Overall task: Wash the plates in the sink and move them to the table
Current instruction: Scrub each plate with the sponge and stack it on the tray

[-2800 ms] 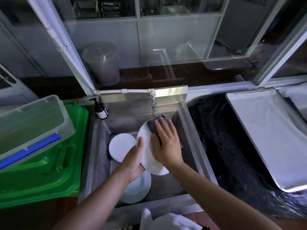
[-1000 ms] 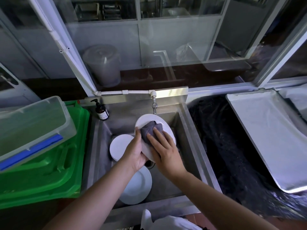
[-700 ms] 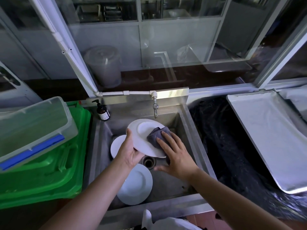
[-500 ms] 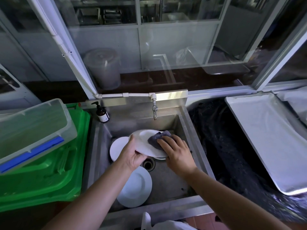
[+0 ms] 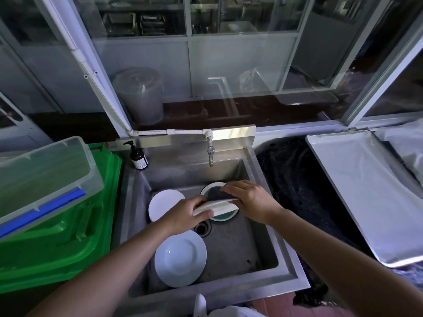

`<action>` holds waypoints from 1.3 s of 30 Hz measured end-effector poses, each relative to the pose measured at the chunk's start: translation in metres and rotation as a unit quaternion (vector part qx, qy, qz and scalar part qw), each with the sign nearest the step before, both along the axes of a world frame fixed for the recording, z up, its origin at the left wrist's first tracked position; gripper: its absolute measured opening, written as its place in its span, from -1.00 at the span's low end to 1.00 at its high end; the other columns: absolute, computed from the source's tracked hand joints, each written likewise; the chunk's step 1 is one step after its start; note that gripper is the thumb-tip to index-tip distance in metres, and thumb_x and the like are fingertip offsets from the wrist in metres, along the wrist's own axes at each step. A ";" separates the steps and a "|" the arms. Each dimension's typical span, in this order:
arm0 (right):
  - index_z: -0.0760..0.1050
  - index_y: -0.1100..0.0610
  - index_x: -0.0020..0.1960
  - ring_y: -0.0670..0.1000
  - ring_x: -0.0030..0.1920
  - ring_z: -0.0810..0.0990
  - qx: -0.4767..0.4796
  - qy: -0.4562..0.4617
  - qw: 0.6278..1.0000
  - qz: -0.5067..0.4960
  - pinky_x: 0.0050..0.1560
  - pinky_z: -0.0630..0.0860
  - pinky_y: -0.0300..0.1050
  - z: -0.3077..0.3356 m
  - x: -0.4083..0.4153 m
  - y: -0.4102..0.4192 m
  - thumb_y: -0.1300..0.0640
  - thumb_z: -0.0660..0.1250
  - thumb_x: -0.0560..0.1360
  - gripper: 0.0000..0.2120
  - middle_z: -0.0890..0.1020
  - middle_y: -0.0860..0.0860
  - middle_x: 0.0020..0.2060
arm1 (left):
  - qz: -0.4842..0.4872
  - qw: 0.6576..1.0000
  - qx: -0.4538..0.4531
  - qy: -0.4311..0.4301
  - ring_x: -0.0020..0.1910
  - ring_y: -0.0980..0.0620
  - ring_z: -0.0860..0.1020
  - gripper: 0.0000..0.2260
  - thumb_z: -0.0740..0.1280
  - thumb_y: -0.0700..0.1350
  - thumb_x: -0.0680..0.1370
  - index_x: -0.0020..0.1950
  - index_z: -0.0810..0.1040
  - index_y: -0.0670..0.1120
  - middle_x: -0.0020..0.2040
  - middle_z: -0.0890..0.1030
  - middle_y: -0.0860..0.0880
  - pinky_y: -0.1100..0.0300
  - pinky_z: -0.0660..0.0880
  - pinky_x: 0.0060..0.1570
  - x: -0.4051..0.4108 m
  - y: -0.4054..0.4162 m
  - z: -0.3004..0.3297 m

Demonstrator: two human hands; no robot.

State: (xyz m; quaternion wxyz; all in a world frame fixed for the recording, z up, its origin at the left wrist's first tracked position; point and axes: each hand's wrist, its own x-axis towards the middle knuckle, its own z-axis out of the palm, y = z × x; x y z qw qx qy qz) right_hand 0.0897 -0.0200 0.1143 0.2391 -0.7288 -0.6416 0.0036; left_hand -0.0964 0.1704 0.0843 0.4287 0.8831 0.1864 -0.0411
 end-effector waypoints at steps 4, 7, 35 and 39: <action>0.51 0.10 0.40 0.13 0.17 0.60 -0.021 0.051 0.998 -0.002 0.19 0.57 0.03 0.013 0.003 0.005 0.18 0.47 0.52 -0.54 0.63 0.05 0.21 | 0.066 0.997 -0.017 -0.032 -0.06 0.04 0.63 -0.55 0.17 0.43 0.51 0.05 0.59 0.12 -0.10 0.69 0.05 0.07 0.53 0.01 0.005 -0.011 0.013; 0.48 0.08 0.42 -0.03 0.18 0.56 0.009 0.117 0.991 -0.062 0.23 0.53 -0.09 0.019 0.006 0.007 0.16 0.46 0.54 -0.53 0.60 -0.04 0.22 | 0.140 0.980 -0.136 -0.031 0.02 -0.02 0.67 -0.72 0.23 0.25 0.63 0.10 0.65 0.15 -0.04 0.73 0.04 0.13 0.54 -0.02 0.003 -0.018 0.014; 0.33 0.12 0.55 0.22 0.61 -0.03 -0.060 0.114 0.967 -0.222 0.54 0.13 0.35 -0.036 -0.066 0.010 0.18 0.05 0.52 -0.41 0.24 0.10 0.58 | 0.365 0.748 -0.554 -0.025 0.15 -0.08 0.68 -0.56 0.15 0.22 0.69 0.30 0.59 -0.06 0.15 0.72 -0.11 -0.01 0.60 0.09 0.006 -0.052 0.024; 0.31 0.19 0.56 0.34 0.59 0.08 -0.065 0.092 0.983 -0.147 0.51 0.17 0.37 -0.049 -0.083 0.000 0.02 0.15 0.56 -0.41 0.26 0.19 0.57 | 0.361 0.725 -0.584 -0.048 0.07 -0.03 0.70 -0.55 0.14 0.19 0.69 0.30 0.59 -0.10 0.11 0.73 -0.13 0.04 0.59 0.09 0.020 -0.076 0.019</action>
